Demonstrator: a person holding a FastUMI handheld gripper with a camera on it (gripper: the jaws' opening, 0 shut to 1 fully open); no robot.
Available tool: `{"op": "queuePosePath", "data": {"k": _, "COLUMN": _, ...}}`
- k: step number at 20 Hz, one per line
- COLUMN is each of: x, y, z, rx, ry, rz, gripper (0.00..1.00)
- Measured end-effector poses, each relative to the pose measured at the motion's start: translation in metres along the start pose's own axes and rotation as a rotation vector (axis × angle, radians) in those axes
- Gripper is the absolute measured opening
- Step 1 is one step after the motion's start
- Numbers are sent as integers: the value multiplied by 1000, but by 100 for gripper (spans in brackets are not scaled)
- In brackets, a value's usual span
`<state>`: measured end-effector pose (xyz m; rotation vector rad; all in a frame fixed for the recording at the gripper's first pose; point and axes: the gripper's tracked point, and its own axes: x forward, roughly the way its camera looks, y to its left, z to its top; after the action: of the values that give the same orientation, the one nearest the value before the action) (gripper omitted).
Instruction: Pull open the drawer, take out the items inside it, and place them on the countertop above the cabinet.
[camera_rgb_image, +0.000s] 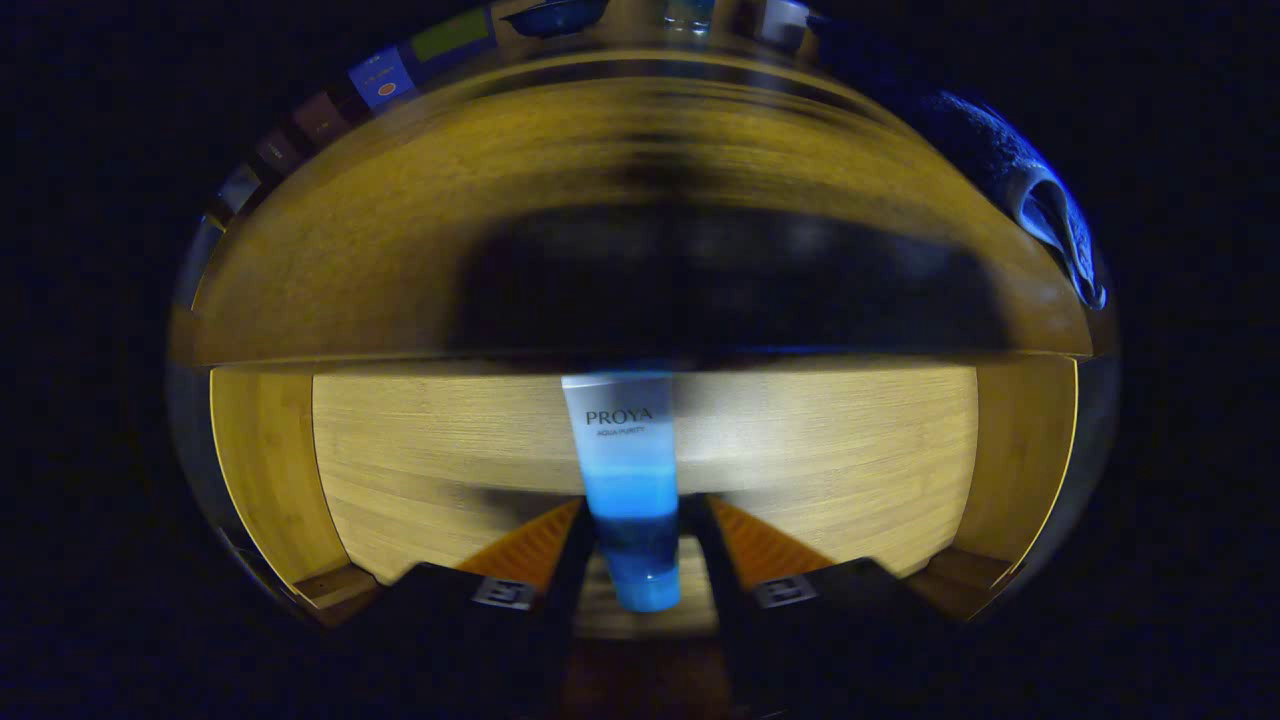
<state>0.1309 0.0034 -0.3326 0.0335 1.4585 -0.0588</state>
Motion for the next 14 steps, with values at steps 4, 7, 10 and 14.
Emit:
{"op": "queuePosePath", "data": {"k": 4, "x": -4, "y": 1, "z": 1, "rx": -1, "ry": -8, "rz": 7, "gripper": 44}}
{"op": "queuePosePath", "data": {"k": 7, "x": -7, "y": -1, "z": -2, "rx": 16, "ry": -16, "rz": 23, "gripper": 34}}
{"op": "queuePosePath", "data": {"k": 10, "x": -23, "y": 1, "z": -3, "rx": 18, "ry": -65, "rz": 58, "gripper": 34}}
{"op": "queuePosePath", "data": {"k": 14, "x": -63, "y": 7, "z": -18, "rx": 52, "ry": -111, "rz": 140, "gripper": 34}}
